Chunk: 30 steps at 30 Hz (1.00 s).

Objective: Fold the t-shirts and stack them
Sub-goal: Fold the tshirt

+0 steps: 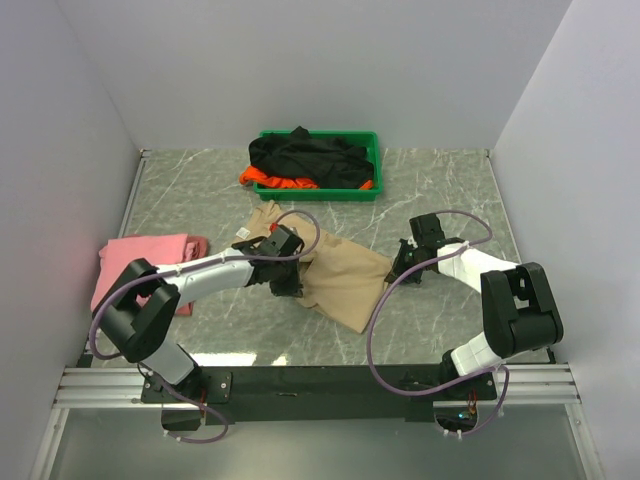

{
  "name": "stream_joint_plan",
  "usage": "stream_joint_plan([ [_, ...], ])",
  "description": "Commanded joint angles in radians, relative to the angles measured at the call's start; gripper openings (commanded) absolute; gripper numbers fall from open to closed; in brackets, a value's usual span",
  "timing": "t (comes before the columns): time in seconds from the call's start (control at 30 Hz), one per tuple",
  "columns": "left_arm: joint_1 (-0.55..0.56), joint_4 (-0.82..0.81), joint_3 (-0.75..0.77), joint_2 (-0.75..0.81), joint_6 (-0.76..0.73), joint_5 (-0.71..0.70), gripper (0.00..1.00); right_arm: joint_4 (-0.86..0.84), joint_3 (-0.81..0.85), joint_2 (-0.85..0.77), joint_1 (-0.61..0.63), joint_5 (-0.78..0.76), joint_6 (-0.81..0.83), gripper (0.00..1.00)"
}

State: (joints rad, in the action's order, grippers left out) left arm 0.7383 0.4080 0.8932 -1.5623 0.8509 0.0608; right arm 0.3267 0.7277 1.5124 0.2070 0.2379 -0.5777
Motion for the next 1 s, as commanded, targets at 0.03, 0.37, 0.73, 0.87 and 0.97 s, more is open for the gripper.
stream_joint_plan([
  [0.03, -0.011, 0.009, 0.070, 0.028, -0.027, -0.058, 0.01, 0.011, -0.016, 0.008, -0.009, -0.035, 0.032, 0.04],
  [0.37, -0.048, -0.005, 0.062, 0.053, -0.118, -0.168, 0.01, 0.015, -0.017, 0.006, -0.008, -0.038, 0.039, 0.03],
  [0.73, -0.057, 0.077, 0.073, 0.014, -0.098, -0.176, 0.58, 0.032, -0.005, -0.001, -0.009, -0.035, 0.041, 0.08],
  [0.87, -0.054, 0.147, 0.121, 0.111, -0.102, -0.202, 0.77, 0.052, 0.013, -0.037, -0.009, -0.020, 0.050, 0.15],
  [0.97, -0.021, 0.184, 0.176, 0.175, -0.098, -0.225, 0.99, 0.089, 0.036, -0.081, -0.011, -0.020, 0.055, 0.32],
])
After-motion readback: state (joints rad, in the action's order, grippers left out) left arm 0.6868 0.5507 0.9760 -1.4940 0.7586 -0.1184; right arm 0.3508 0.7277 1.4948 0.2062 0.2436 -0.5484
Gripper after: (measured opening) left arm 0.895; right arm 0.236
